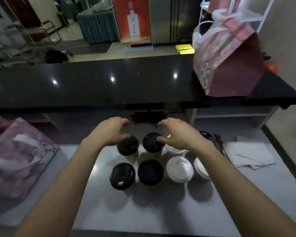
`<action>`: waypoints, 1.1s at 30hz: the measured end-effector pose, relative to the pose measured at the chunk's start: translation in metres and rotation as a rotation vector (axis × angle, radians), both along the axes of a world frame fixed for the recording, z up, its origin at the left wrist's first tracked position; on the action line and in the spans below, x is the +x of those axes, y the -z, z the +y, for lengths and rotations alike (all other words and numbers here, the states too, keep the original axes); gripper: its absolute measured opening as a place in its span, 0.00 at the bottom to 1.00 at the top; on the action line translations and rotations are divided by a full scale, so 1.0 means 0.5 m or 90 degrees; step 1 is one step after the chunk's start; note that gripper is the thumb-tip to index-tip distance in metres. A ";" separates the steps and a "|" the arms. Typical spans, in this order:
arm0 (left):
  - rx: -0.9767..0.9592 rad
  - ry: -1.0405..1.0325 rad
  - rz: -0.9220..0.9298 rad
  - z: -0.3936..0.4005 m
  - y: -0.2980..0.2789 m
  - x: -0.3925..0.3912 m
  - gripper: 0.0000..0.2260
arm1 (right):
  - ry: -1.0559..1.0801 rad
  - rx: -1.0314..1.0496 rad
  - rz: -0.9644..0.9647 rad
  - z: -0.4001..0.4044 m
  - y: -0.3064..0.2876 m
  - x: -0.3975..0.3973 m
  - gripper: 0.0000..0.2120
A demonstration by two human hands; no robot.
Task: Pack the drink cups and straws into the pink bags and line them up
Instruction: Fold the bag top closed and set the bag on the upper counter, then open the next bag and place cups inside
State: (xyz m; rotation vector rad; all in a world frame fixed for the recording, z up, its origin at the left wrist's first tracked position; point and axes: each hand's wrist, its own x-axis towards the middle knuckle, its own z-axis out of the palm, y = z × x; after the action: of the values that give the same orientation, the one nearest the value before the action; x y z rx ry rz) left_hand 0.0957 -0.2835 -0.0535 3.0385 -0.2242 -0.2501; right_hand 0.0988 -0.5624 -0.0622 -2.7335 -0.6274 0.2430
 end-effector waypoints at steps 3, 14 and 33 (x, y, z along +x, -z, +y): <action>-0.001 -0.027 -0.006 0.133 0.017 -0.049 0.30 | -0.026 -0.001 -0.004 0.141 -0.001 -0.024 0.32; -0.080 -0.045 -0.077 0.660 -0.023 -0.281 0.20 | -0.066 -0.009 0.035 0.730 0.042 -0.156 0.30; -0.234 -0.112 -0.289 0.970 -0.028 -0.351 0.05 | 0.138 0.045 -0.082 1.018 -0.062 -0.049 0.03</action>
State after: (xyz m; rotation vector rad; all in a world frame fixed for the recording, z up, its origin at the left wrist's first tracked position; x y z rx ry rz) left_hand -0.0799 0.2013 -0.0393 2.6800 -0.0216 0.4479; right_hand 0.0745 -0.0535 -0.0314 -2.7357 -0.3588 -0.0058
